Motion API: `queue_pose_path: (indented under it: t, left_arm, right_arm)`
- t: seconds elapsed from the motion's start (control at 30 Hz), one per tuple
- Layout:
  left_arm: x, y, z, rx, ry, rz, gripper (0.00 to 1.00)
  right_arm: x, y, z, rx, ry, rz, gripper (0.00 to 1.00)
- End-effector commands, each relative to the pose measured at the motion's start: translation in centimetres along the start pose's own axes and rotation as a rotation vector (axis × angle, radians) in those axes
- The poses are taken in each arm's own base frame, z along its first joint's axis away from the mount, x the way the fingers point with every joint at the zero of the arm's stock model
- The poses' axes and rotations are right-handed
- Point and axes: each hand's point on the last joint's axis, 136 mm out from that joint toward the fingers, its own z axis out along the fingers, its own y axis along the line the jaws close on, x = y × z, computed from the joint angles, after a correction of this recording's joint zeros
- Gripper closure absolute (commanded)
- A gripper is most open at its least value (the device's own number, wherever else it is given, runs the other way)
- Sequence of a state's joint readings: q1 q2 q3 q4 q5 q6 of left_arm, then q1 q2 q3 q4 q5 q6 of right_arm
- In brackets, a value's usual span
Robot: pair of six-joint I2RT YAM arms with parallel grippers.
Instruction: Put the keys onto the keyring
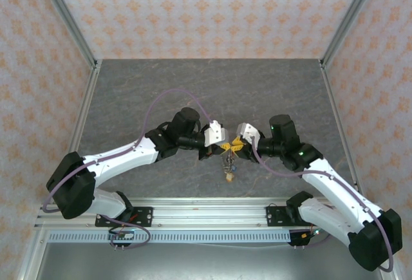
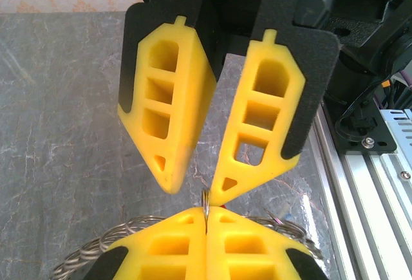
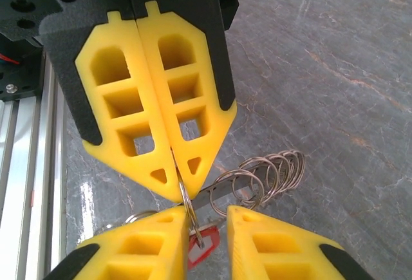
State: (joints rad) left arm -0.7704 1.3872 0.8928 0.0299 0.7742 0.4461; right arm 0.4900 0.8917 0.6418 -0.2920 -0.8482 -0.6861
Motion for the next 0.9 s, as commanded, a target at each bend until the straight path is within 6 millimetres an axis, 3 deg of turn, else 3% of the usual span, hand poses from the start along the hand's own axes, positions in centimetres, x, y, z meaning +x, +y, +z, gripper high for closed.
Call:
queue_pose_path:
  t: [0.0, 0.4, 0.67, 0.87]
  left_arm:
    - [-2.8, 0.0, -1.2, -0.009, -0.071, 0.066, 1.00]
    - [-2.6, -0.1, -1.2, -0.007, -0.060, 0.070, 1.00]
    - [0.8, 0.5, -1.0, -0.028, 0.120, 0.076, 0.85]
    - [0.2, 0.7, -0.4, -0.008, 0.118, 0.062, 0.82]
  right_arm:
    - [-1.7, 0.0, -0.1, -0.020, -0.058, -0.048, 0.81]
    - [-1.2, -0.2, 0.3, -0.029, -0.031, -0.021, 1.00]
    - [-1.8, 0.0, -0.6, -0.039, 0.046, 0.012, 1.00]
    - [-2.1, 0.1, -0.7, -0.041, 0.114, 0.018, 1.00]
